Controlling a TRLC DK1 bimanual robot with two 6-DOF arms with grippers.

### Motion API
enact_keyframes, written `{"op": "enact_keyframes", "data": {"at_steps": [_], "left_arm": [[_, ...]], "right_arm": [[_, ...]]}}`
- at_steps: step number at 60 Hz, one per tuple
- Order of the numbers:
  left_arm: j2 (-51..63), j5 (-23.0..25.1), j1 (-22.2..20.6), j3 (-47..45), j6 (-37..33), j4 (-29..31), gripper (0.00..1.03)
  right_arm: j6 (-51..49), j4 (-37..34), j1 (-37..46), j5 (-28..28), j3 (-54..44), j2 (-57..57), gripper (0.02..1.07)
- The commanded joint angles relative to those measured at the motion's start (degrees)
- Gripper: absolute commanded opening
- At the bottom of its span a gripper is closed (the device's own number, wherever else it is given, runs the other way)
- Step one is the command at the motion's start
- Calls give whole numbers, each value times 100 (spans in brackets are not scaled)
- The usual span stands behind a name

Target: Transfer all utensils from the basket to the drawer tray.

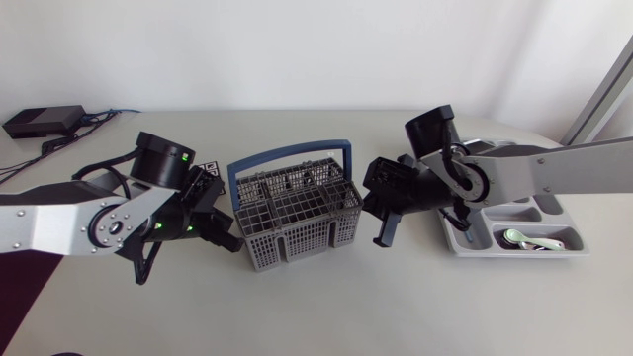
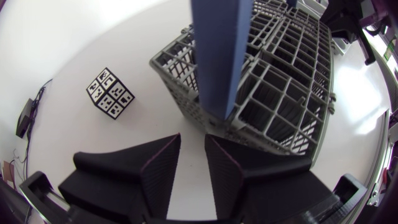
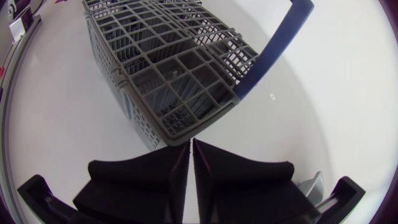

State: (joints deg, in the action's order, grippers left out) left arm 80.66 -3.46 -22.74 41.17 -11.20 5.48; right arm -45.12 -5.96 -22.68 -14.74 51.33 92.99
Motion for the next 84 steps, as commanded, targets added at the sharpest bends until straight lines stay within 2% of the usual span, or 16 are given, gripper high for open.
{"op": "enact_keyframes", "data": {"at_steps": [1,26,41,84], "left_arm": [[283,83,-2,348,-49,-126,27],[1030,399,253,1174,-207,-301,27],[1364,399,349,1508,-225,-345,28],[679,443,191,911,-225,-231,27]], "right_arm": [[223,77,-167,15,105,53,7],[478,244,-571,235,-79,-35,7],[557,297,-642,332,0,-44,7],[715,314,-378,639,413,395,7]]}}
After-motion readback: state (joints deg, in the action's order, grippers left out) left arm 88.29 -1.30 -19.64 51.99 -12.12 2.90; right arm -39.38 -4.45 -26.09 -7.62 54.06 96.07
